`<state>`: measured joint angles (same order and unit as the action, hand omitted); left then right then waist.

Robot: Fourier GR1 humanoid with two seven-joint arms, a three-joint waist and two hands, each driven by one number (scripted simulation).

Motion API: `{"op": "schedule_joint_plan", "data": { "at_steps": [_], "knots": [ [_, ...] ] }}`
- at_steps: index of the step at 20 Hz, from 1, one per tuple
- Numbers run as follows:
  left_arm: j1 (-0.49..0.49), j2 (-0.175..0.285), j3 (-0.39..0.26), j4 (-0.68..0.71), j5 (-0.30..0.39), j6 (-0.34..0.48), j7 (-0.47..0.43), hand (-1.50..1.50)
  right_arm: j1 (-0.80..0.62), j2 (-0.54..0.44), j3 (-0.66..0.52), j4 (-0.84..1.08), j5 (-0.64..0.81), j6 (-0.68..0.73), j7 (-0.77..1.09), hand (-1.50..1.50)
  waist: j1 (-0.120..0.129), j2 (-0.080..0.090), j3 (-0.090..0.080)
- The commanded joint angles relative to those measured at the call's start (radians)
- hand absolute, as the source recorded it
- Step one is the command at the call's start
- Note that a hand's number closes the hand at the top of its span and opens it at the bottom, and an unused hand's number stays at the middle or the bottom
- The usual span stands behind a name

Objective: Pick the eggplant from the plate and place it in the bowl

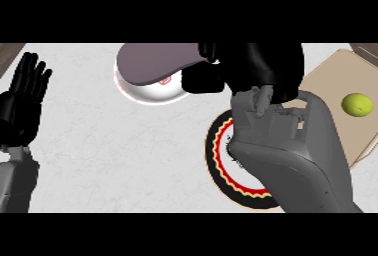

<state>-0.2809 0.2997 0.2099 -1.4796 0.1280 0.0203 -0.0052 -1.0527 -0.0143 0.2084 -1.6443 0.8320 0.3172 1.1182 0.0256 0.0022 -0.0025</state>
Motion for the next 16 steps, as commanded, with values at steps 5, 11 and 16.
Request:
{"op": "schedule_joint_plan", "data": {
  "at_steps": [5, 11, 16],
  "knots": [
    [-0.043, 0.005, 0.011, 0.022, 0.009, -0.006, -0.008, 0.00, -0.155, 0.014, -0.037, 0.430, -0.088, -0.196, 0.010, 1.50, 0.013, 0.008, 0.001],
    [0.008, -0.018, -0.009, 0.008, -0.001, -0.019, -0.050, 0.00, -0.182, 0.014, 0.096, 0.685, -0.157, -0.419, -0.026, 1.50, 0.031, 0.008, 0.001],
    [-0.008, -0.020, -0.010, 0.008, 0.007, -0.018, -0.019, 0.00, -0.198, 0.014, 0.138, 0.909, -0.153, -0.486, -0.066, 1.50, 0.042, 0.013, 0.001]
  ]
}}
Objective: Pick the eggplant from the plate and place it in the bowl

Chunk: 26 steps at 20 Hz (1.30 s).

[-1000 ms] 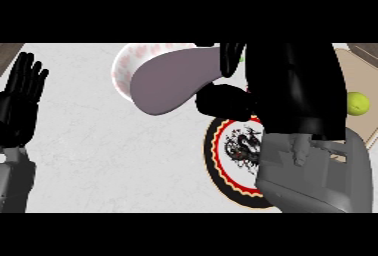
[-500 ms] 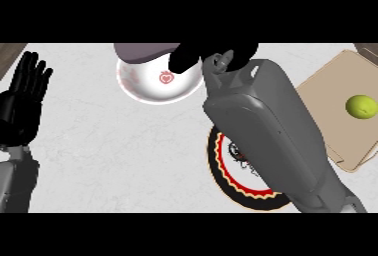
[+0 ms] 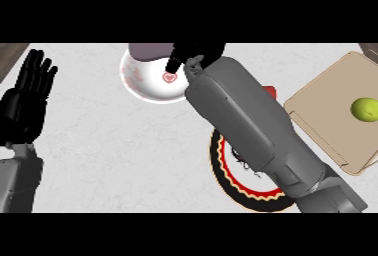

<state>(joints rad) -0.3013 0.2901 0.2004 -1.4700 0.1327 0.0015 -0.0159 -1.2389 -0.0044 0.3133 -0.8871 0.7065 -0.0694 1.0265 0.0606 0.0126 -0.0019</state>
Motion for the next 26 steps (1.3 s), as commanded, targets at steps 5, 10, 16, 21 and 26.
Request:
{"op": "schedule_joint_plan", "data": {
  "at_steps": [5, 10, 16, 21, 26],
  "knots": [
    [-0.023, 0.001, -0.003, 0.031, -0.019, 0.008, -0.009, 0.00, 0.040, 0.004, -0.002, 0.221, -0.095, -0.287, 0.035, -1.50, 0.006, 0.006, 0.001],
    [-0.021, -0.010, -0.017, -0.017, -0.004, -0.003, 0.006, 0.00, 0.079, 0.004, -0.019, 0.247, -0.197, -0.505, -0.129, -1.50, 0.036, 0.011, 0.002],
    [0.008, -0.017, -0.002, -0.009, -0.005, 0.014, 0.004, 0.00, 0.079, 0.004, -0.006, 0.237, -0.162, -0.780, -0.241, -1.50, 0.004, 0.003, 0.002],
    [0.048, -0.002, 0.006, -0.036, -0.009, 0.009, 0.011, 0.00, 0.076, -0.015, -0.078, 0.272, -0.115, -0.931, -0.254, -1.50, -0.029, -0.008, 0.002],
    [0.031, 0.017, 0.049, -0.013, 0.013, 0.012, 0.022, 0.00, 0.200, -0.038, -0.115, 0.165, -0.120, -0.996, -0.269, -1.50, -0.070, -0.017, 0.003]
  ]
}}
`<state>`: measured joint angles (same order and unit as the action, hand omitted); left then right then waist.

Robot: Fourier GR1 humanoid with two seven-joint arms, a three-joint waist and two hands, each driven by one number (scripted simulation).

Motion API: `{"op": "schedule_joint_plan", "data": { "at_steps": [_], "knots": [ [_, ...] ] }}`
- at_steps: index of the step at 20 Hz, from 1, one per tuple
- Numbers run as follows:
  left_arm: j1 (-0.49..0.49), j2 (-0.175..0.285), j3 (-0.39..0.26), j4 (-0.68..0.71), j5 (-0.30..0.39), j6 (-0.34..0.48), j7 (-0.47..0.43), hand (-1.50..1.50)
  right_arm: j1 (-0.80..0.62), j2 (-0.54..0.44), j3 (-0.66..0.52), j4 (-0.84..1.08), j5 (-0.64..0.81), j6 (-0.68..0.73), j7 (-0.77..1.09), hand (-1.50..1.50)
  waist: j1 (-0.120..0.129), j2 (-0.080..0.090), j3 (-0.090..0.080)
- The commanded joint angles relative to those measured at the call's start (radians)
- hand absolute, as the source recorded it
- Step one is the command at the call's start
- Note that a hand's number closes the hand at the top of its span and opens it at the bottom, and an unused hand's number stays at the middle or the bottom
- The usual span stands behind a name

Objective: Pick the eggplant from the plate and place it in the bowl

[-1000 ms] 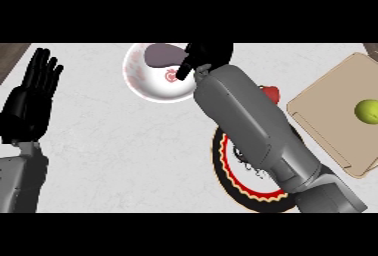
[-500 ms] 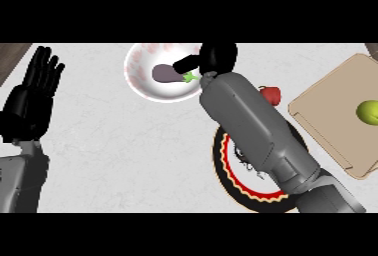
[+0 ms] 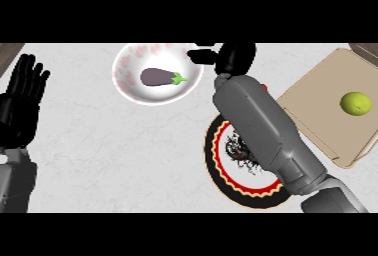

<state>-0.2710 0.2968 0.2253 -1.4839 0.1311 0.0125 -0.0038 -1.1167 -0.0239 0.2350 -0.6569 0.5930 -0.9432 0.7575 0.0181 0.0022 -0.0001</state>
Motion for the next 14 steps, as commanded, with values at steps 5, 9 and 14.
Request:
{"op": "schedule_joint_plan", "data": {
  "at_steps": [5, 9, 14],
  "knots": [
    [0.068, 0.008, 0.027, -0.007, -0.003, -0.002, -0.026, 0.00, 0.273, -0.059, -0.016, -0.338, 0.015, -0.091, 0.010, -1.50, -0.048, -0.015, 0.000],
    [0.047, 0.012, 0.040, -0.006, -0.005, 0.024, 0.008, 0.00, 0.497, -0.153, 0.015, -0.643, -0.041, 0.005, -0.025, -1.50, -0.070, -0.020, 0.001],
    [0.028, 0.019, 0.040, 0.038, 0.008, -0.022, -0.047, 0.00, 0.791, -0.233, 0.035, -0.929, -0.110, 0.003, -0.112, -1.50, -0.048, -0.008, 0.001]
  ]
}}
